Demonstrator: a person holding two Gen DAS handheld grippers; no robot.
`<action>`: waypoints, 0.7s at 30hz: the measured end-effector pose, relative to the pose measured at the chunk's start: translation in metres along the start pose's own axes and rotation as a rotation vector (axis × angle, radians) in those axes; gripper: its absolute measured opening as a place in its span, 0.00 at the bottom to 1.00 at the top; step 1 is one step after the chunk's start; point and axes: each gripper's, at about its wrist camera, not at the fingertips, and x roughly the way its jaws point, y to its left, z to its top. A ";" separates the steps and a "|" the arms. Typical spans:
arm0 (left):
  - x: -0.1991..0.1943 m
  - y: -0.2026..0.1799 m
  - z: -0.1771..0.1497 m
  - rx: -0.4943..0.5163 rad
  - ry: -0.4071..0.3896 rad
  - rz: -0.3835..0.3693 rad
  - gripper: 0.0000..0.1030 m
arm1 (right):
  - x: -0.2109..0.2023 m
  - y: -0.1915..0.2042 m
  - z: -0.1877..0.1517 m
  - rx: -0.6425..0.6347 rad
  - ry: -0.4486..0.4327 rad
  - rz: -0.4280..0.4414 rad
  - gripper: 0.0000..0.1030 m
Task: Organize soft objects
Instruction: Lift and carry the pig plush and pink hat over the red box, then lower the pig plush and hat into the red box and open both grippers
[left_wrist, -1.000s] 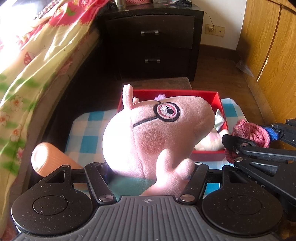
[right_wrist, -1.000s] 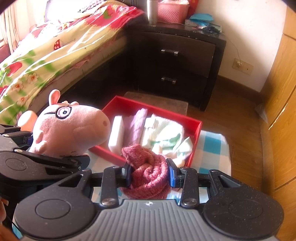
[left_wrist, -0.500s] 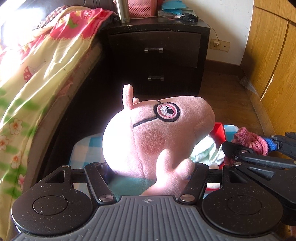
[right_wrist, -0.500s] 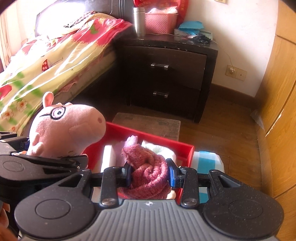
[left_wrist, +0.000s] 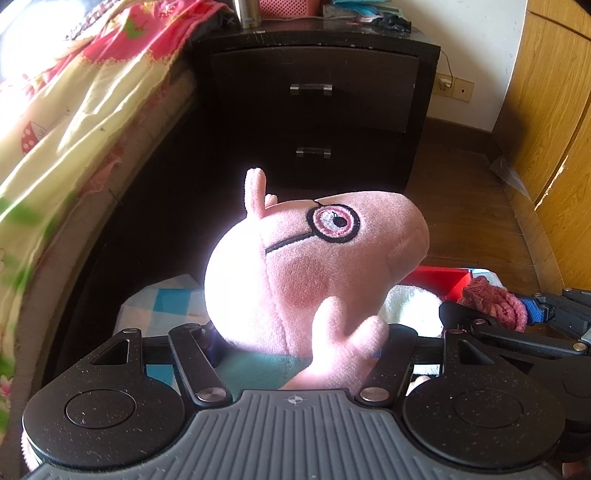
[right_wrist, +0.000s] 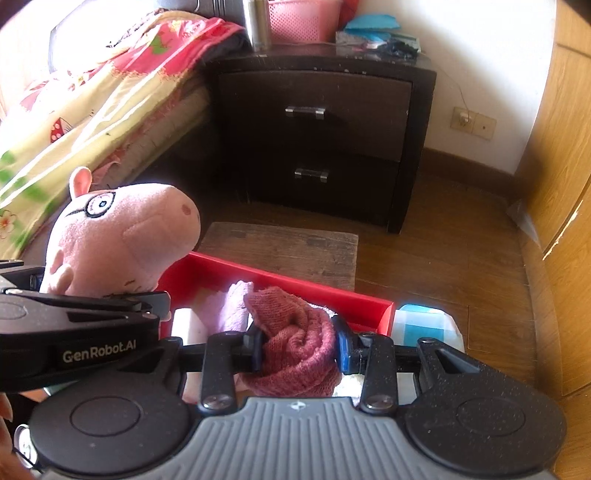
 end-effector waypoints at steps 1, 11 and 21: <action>0.006 0.000 0.000 -0.001 0.006 -0.001 0.64 | 0.006 -0.001 0.001 0.002 0.007 0.001 0.14; 0.058 0.000 -0.014 -0.014 0.078 0.010 0.65 | 0.056 -0.006 -0.010 0.021 0.083 0.009 0.14; 0.068 0.003 -0.016 -0.042 0.106 0.010 0.68 | 0.073 -0.009 -0.017 0.041 0.110 -0.006 0.24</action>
